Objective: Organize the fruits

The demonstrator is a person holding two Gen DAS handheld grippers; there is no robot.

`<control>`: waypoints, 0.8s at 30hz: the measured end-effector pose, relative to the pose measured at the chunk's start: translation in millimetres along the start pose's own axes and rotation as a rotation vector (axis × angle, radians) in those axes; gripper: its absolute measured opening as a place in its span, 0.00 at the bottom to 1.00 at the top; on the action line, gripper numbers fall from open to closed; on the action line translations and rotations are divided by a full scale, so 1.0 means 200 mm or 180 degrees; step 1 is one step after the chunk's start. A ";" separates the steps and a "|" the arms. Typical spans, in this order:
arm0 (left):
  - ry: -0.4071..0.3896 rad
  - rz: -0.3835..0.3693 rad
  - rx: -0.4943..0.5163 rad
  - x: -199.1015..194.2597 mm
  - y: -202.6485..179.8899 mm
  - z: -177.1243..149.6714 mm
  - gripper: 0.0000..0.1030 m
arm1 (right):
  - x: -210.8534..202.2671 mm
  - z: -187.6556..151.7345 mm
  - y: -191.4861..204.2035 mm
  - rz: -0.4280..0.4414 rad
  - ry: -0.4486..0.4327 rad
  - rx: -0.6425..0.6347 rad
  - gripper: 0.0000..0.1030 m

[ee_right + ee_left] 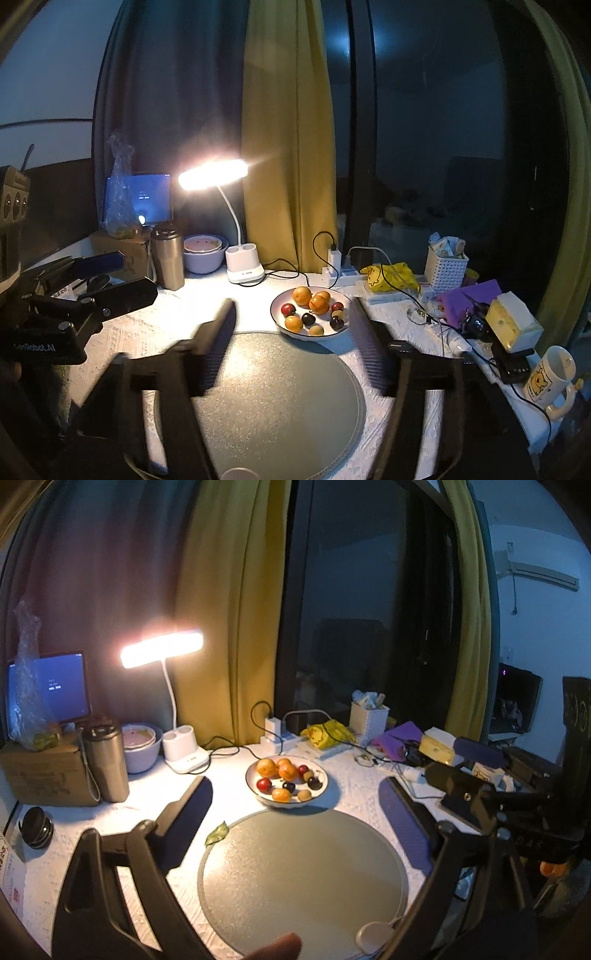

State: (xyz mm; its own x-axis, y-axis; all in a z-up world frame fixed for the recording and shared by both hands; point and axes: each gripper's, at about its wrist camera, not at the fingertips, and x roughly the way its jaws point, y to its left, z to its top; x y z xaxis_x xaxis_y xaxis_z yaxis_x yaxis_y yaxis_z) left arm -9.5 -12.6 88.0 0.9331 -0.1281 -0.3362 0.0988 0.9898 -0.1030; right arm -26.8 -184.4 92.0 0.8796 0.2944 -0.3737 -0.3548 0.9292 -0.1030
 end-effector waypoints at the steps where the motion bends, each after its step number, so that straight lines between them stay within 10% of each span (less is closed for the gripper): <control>1: -0.0024 0.0024 0.0008 -0.02 0.00 0.00 0.90 | -0.01 0.00 0.00 0.0000 -0.0012 -0.0006 0.70; 24: -0.0145 0.0145 0.0077 -0.09 -0.03 0.01 0.90 | -0.04 -0.01 0.02 -0.0032 -0.0034 -0.0012 0.70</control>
State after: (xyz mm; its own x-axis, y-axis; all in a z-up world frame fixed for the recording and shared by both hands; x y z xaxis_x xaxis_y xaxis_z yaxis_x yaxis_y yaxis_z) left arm -27.5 -16.5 96.0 0.9515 -0.0804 -0.2970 0.0637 0.9958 -0.0655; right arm -36.3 -183.8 92.7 0.8865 0.2873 -0.3627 -0.3470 0.9313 -0.1104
